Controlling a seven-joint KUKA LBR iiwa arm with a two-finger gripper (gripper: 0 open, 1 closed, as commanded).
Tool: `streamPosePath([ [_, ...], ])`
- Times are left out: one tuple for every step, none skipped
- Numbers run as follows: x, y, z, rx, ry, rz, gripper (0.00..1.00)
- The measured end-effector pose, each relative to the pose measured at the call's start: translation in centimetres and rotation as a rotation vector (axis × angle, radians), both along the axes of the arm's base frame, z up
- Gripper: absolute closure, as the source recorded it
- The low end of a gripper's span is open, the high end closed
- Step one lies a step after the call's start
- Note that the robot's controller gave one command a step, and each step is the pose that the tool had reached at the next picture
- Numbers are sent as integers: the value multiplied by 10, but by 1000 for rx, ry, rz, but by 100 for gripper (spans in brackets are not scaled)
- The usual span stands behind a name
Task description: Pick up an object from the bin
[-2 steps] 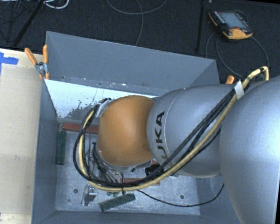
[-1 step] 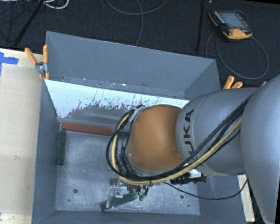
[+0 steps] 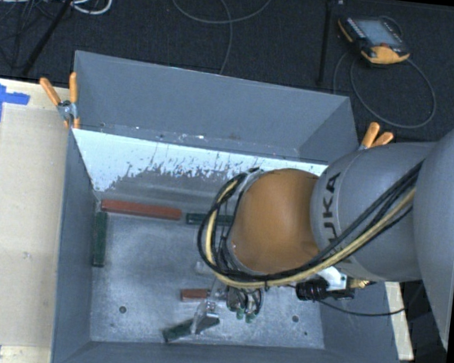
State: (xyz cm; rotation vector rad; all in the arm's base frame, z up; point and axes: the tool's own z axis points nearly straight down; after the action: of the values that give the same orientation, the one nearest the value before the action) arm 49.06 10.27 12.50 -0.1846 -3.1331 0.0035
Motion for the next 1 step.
streamPosePath([
  [6,-14,-1,3,-2,203,0],
])
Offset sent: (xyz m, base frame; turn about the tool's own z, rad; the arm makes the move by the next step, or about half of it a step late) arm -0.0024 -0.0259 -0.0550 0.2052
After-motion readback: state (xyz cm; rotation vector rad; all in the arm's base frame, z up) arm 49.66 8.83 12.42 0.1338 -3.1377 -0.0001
